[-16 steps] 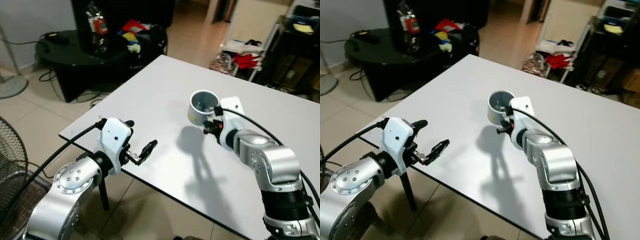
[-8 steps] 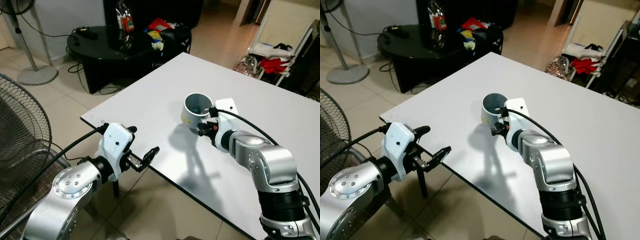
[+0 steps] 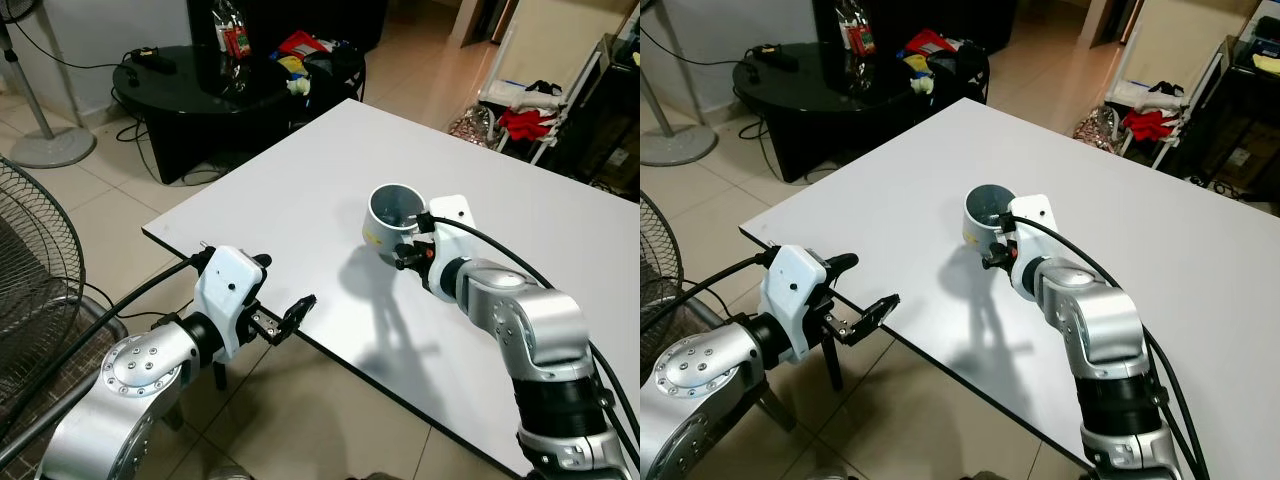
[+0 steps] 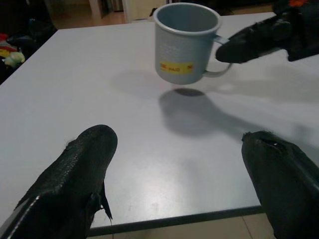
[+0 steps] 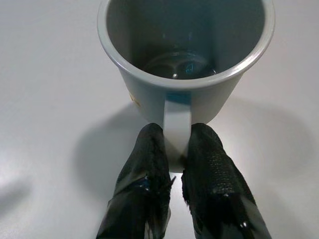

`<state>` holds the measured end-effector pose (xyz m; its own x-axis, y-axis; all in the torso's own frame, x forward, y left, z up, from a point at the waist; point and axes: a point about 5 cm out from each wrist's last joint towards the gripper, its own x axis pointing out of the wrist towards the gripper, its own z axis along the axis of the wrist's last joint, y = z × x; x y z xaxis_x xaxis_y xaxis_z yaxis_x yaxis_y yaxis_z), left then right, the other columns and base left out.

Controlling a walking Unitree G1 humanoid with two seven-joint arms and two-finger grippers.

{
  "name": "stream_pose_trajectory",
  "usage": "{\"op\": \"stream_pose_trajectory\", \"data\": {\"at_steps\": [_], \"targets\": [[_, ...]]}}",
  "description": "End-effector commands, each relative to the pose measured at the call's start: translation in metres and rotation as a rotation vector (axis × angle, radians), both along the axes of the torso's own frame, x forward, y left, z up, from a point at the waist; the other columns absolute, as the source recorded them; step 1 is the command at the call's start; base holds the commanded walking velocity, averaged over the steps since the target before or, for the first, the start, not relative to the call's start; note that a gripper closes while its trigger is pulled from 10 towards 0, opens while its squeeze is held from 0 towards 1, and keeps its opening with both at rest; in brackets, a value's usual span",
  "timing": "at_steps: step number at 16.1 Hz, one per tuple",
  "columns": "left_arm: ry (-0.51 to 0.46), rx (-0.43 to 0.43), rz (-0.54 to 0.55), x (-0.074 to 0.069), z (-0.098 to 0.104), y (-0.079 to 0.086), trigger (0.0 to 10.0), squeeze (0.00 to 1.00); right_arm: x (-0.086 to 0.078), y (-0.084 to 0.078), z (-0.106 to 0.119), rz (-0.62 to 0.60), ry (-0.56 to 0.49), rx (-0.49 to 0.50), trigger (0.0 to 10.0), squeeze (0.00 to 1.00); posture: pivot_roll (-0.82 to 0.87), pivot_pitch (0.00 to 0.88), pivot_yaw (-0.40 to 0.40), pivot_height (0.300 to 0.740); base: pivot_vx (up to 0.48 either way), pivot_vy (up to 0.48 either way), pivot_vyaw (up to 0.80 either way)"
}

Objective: Setting the table

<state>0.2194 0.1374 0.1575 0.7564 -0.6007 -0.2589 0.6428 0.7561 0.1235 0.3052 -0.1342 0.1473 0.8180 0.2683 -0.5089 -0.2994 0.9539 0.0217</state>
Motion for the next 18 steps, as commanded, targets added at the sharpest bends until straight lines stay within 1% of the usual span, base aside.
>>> {"op": "stream_pose_trajectory", "data": {"at_steps": [1, 3, 4, 7, 11, 13, 17, 18], "targets": [[-0.005, 0.002, -0.022, -0.001, 0.003, -0.003, 10.0, 0.0, 0.005, 0.0, 0.006, 0.001, -0.035, -0.001, 10.0, 0.0, 0.12, 0.0, -0.091, 0.74, 0.0, 0.0, 0.0], [-0.005, 0.006, -0.028, -0.001, 0.002, -0.004, 10.0, 0.0, 0.012, 0.0, 0.006, 0.004, -0.041, 0.01, 10.0, 0.0, 0.12, 0.0, -0.094, 0.74, 0.0, 0.0, 0.0], [-0.018, 0.019, -0.023, 0.002, 0.003, -0.004, 10.0, 0.0, 0.015, -0.001, 0.006, 0.001, -0.047, -0.001, 10.0, 0.0, 0.13, 0.0, -0.11, 0.74, 0.0, 0.0, 0.0], [-0.037, 0.03, -0.003, 0.006, 0.004, -0.002, 10.0, 0.0, 0.017, 0.002, 0.007, 0.008, -0.062, -0.003, 10.0, 0.0, 0.13, 0.0, -0.107, 0.74, 0.0, 0.0, 0.0], [-0.039, 0.042, -0.014, 0.006, 0.006, -0.001, 10.0, 0.0, 0.015, 0.007, 0.002, 0.002, -0.076, 0.003, 10.0, 0.0, 0.14, 0.0, -0.088, 0.74, 0.0, 0.0, 0.0], [-0.047, 0.048, -0.019, 0.008, 0.008, -0.001, 10.0, 0.0, 0.018, 0.007, 0.002, -0.026, -0.101, 0.012, 10.0, 0.0, 0.14, 0.0, -0.087, 0.74, 0.0, 0.0, 0.0], [-0.051, 0.05, -0.019, 0.007, 0.009, -0.002, 10.0, 0.0, 0.022, 0.007, 0.002, -0.032, -0.121, 0.009, 10.0, 0.0, 0.15, 0.0, -0.093, 0.74, 0.0, 0.0, 0.0], [-0.055, 0.052, -0.013, 0.007, 0.009, -0.002, 10.0, 0.0, 0.025, 0.007, 0.002, -0.028, -0.127, 0.007, 10.0, 0.0, 0.15, 0.0, -0.106, 0.74, 0.0, 0.0, 0.0]]}}
